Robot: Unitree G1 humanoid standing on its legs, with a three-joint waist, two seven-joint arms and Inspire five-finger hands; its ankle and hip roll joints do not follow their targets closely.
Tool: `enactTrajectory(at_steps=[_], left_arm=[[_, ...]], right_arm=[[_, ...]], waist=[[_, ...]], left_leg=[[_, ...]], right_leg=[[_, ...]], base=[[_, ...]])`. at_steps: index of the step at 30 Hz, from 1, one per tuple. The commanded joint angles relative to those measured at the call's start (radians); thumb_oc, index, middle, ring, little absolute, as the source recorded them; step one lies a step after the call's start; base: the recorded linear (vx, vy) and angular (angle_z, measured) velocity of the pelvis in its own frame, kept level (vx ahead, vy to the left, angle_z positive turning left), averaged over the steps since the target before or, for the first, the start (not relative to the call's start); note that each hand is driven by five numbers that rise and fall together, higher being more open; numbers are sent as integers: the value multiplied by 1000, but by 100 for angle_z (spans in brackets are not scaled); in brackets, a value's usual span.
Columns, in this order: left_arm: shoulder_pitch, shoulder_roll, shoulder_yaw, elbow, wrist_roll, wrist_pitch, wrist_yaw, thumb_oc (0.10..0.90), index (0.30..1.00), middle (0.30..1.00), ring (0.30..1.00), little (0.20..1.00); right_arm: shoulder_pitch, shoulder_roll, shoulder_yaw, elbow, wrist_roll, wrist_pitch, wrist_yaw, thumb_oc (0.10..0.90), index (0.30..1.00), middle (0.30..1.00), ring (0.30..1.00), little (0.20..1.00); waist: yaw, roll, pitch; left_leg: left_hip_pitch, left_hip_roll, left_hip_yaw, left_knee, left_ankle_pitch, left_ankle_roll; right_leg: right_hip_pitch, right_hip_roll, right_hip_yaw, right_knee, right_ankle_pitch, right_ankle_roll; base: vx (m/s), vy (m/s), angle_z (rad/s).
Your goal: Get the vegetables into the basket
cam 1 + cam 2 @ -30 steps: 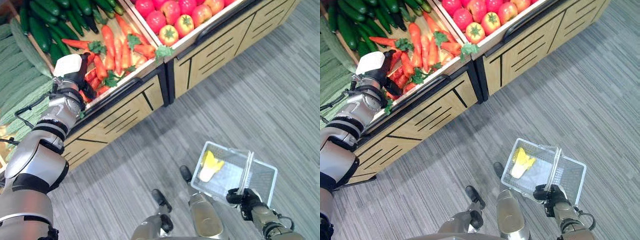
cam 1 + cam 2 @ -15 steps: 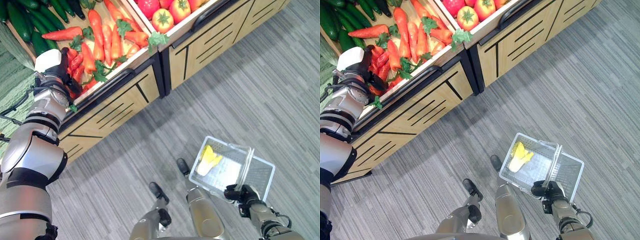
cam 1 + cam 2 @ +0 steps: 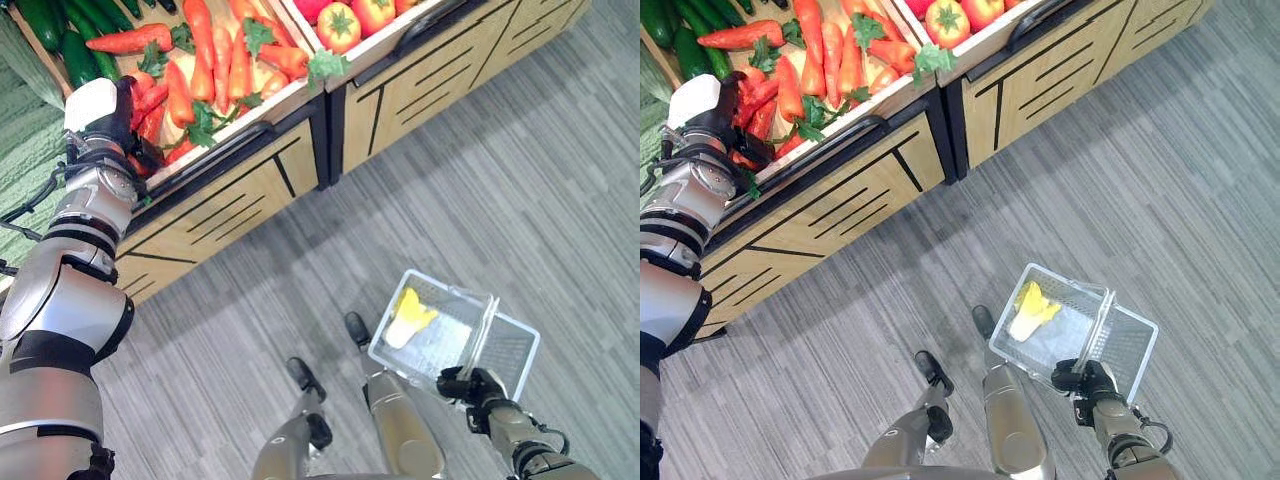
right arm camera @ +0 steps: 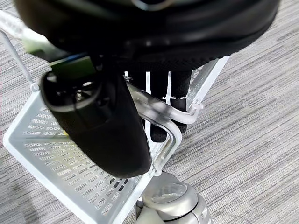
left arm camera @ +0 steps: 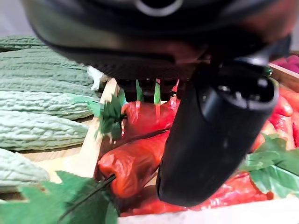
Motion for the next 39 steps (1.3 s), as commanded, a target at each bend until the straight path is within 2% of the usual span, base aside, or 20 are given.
enactTrajectory(at_steps=[1, 13, 20, 39], left_arm=[[-68, 59, -14, 55, 3, 20, 1, 400, 300, 300, 300, 300], [-72, 27, -27, 40, 17, 22, 28, 400, 300, 300, 300, 300], [-89, 4, -14, 15, 5, 19, 77, 400, 300, 300, 300, 300], [-61, -4, 18, -83, -9, -6, 106, 400, 300, 300, 300, 300]], right_arm=[[164, -20, 42, 52, -13, 36, -14, 400, 300, 300, 300, 300], [161, -1, 72, 53, -23, 29, -19, 400, 300, 300, 300, 300], [156, 14, 94, 61, -31, 23, -23, 400, 300, 300, 300, 300], [186, 8, 66, 114, -58, 48, -13, 400, 300, 300, 300, 300]], waist=[[23, -17, -50], [35, -55, -60], [45, -90, -76], [67, -104, -147]], left_leg=[[-1, -9, -51, 1, -40, -30], [-29, -7, -76, 1, -30, -30], [-47, -6, -83, 1, -18, -24], [96, -13, -122, 1, -52, -20]], right_leg=[[18, -56, -77, -52, -34, 66], [2, -54, -93, -52, -38, 59], [-7, -55, -111, -52, -35, 52], [156, -69, -149, -52, -78, 51]], base=[[0, 0, 0], [9, 1, 5], [0, 6, 2], [0, 26, 7]])
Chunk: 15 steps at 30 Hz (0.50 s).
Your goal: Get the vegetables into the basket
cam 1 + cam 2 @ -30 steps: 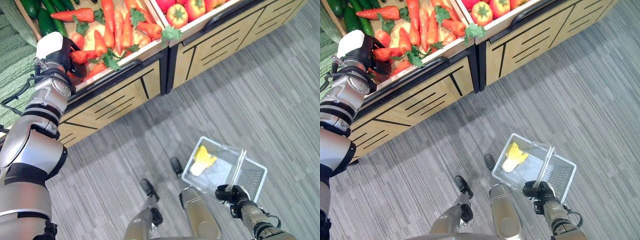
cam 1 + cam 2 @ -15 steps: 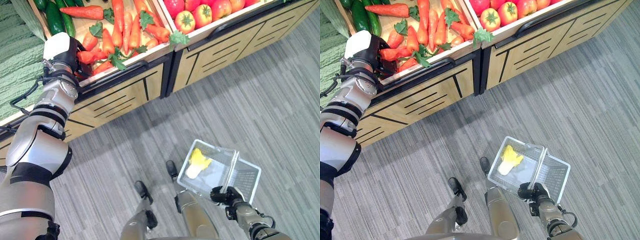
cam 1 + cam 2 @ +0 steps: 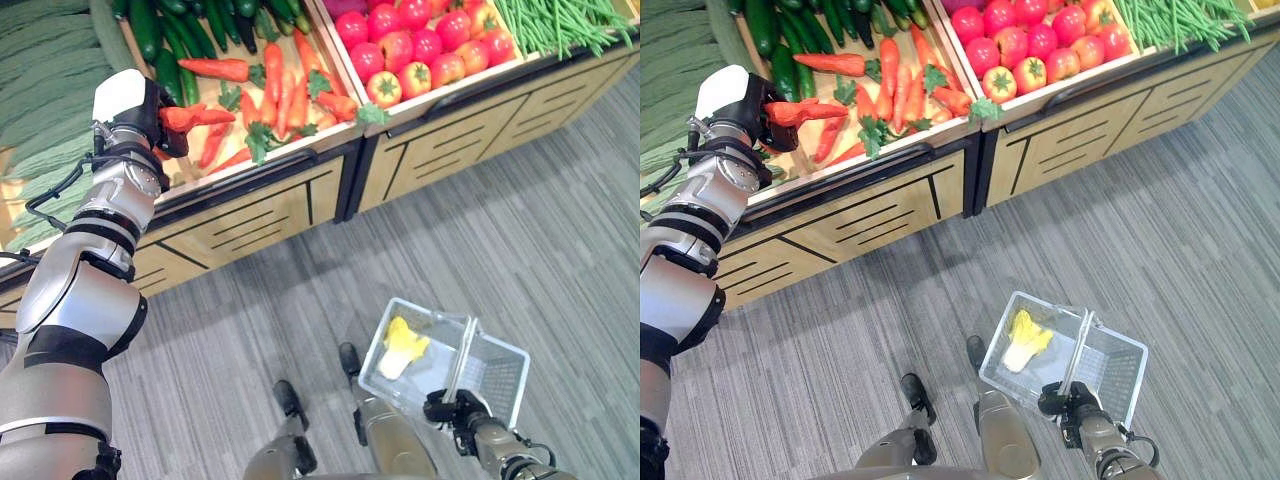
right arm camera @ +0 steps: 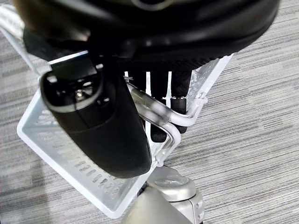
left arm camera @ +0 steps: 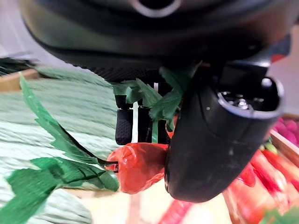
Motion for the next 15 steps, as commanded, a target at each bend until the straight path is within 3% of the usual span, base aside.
enactTrajectory(at_steps=[1, 8, 15], left_arm=[[-67, 46, 45, 1, -8, -25, 76, 400, 300, 300, 300, 300], [-14, 48, 85, -88, -48, -51, 72, 400, 300, 300, 300, 300], [166, 40, 214, -372, -153, -100, 65, 400, 300, 300, 300, 300]], right_arm=[[135, -45, 3, 65, -41, 37, -7, 400, 300, 300, 300, 300], [145, -44, -19, 83, -38, 50, 0, 400, 300, 300, 300, 300], [159, -33, -55, 95, -54, 69, 13, 400, 300, 300, 300, 300]], waist=[[5, -18, -52], [16, -13, -68], [38, -13, -79]], left_leg=[[51, -10, -39, 1, -74, -21], [100, -14, -49, 1, -85, -19], [156, -18, -77, 1, -96, -15]], right_leg=[[77, -50, -63, -51, -73, 56], [130, -55, -72, -51, -87, 58], [199, -63, -98, -51, -104, 57]], base=[[-6, 25, 5], [-5, 15, 5], [-27, 12, 11]])
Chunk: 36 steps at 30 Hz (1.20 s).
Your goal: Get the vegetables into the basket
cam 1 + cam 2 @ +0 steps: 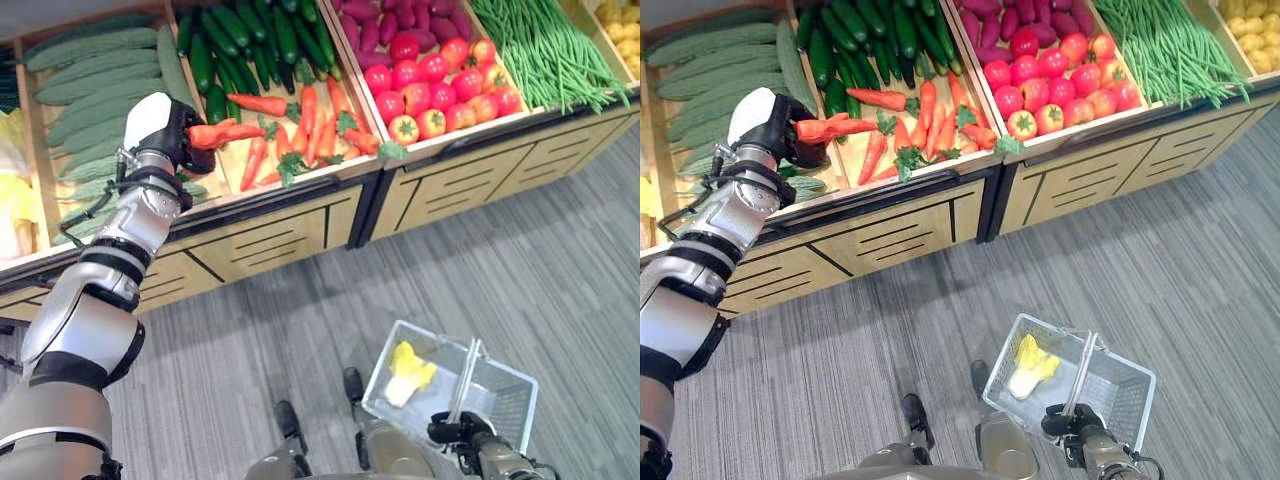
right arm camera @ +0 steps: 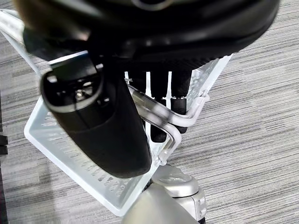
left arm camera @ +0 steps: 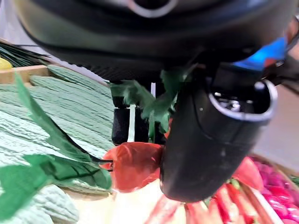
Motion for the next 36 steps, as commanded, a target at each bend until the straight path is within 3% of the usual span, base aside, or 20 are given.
enactTrajectory(at_steps=[1, 5, 19, 31, 36], left_arm=[[-62, 34, 78, -47, -44, -78, 67, 400, 300, 300, 300, 300], [99, 9, 176, -255, -73, -98, 54, 400, 300, 300, 300, 300], [418, -77, 380, -498, -122, -117, 19, 400, 300, 300, 300, 300], [680, -143, 488, -752, -98, -116, -49, 400, 300, 300, 300, 300], [753, -135, 515, -799, -46, -97, -69, 400, 300, 300, 300, 300]], right_arm=[[118, -45, -17, 70, -46, 25, 2, 400, 300, 300, 300, 300], [126, -29, -40, 72, -67, 35, 8, 400, 300, 300, 300, 300], [151, 4, -73, 75, -121, 46, 14, 400, 300, 300, 300, 300], [150, 28, -107, 83, -125, 53, 17, 400, 300, 300, 300, 300], [150, 33, -104, 76, -141, 55, 20, 400, 300, 300, 300, 300]], waist=[[14, 8, -59], [28, 2, -75], [46, -15, -122], [79, -32, -147], [91, -39, -153]], left_leg=[[50, -8, -37, 2, -92, -19], [89, -9, -50, 2, -99, -17], [163, -19, -65, 2, -121, -8], [217, -23, -90, 2, -140, 3], [237, -26, -103, 2, -146, 9]], right_leg=[[57, -45, -59, -11, -103, 55], [104, -48, -78, -11, -112, 57], [188, -54, -100, -11, -126, 65], [256, -57, -124, -11, -142, 66], [282, -59, -134, -11, -151, 65]], base=[[-32, 8, 12], [-35, 13, 10], [-14, 14, 5], [-11, 11, 5], [-19, 31, 8]])
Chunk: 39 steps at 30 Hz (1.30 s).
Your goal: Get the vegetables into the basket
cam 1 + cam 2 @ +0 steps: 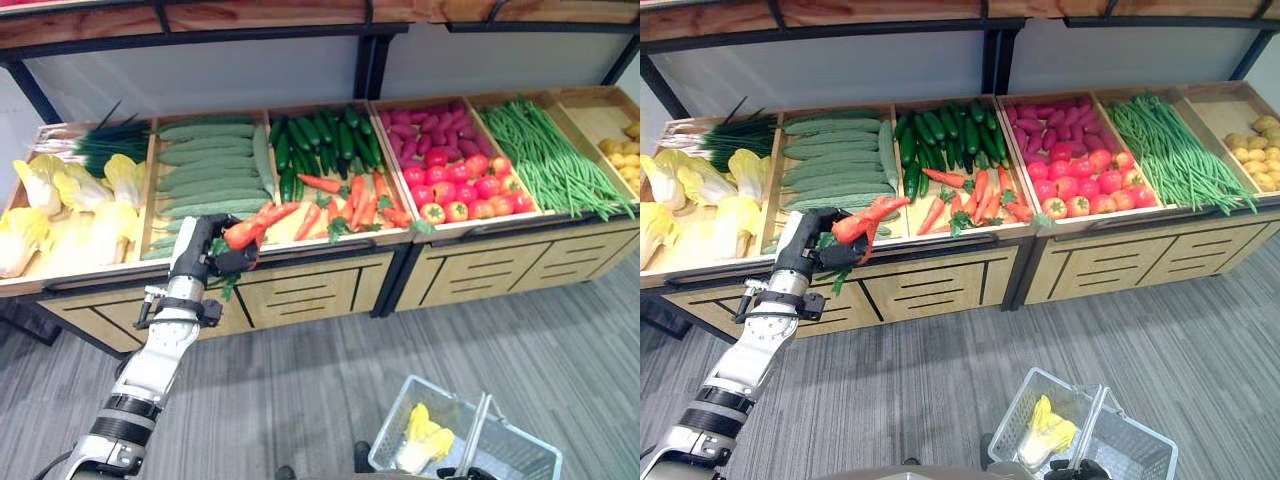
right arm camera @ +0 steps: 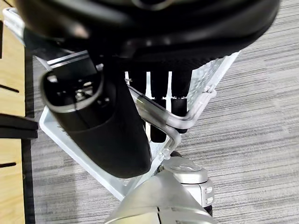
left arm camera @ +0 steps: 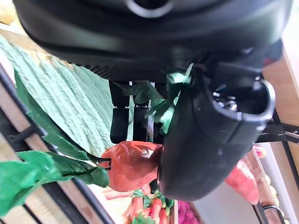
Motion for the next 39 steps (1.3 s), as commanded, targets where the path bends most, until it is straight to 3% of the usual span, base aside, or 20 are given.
enactTrajectory(at_steps=[1, 14, 25, 34, 39], left_arm=[[-100, 23, 97, -92, 71, -73, 4, 400, 300, 300, 300, 300], [16, 104, 134, -190, 197, -27, -55, 400, 300, 300, 300, 300], [46, 93, 125, -218, 171, -23, -82, 400, 300, 300, 300, 300], [19, 93, 101, -218, 154, -21, -82, 400, 300, 300, 300, 300], [-20, 94, 61, -214, 148, -28, -81, 400, 300, 300, 300, 300]], right_arm=[[13, -12, 10, 60, -50, 4, 4, 400, 300, 300, 300, 300], [31, -9, 18, 47, -76, 16, 17, 400, 300, 300, 300, 300], [45, -11, 1, 36, -67, 15, 11, 400, 300, 300, 300, 300], [54, -19, -38, 16, -41, 9, -7, 400, 300, 300, 300, 300], [62, -28, -77, 1, -12, 6, -28, 400, 300, 300, 300, 300]], waist=[[13, -16, -54], [35, -22, -61], [29, -13, -50], [2, -4, -19], [-40, 22, 15]], left_leg=[[31, -13, -24, 7, -108, -1], [74, -29, -53, 7, -125, 18], [74, -55, -56, 12, -136, 43], [68, -84, -27, 25, -152, 75], [69, -109, 32, 7, -158, 96]], right_leg=[[35, -34, -55, 5, -89, 44], [83, -47, -66, 20, -107, 50], [70, -70, -53, 36, -92, 65], [29, -94, -2, 73, -27, 88], [-34, -114, 47, 102, 44, 106]], base=[[-14, 26, 12], [-21, 41, 9], [-34, 70, 0], [-47, 133, -6], [-87, 199, -37]])
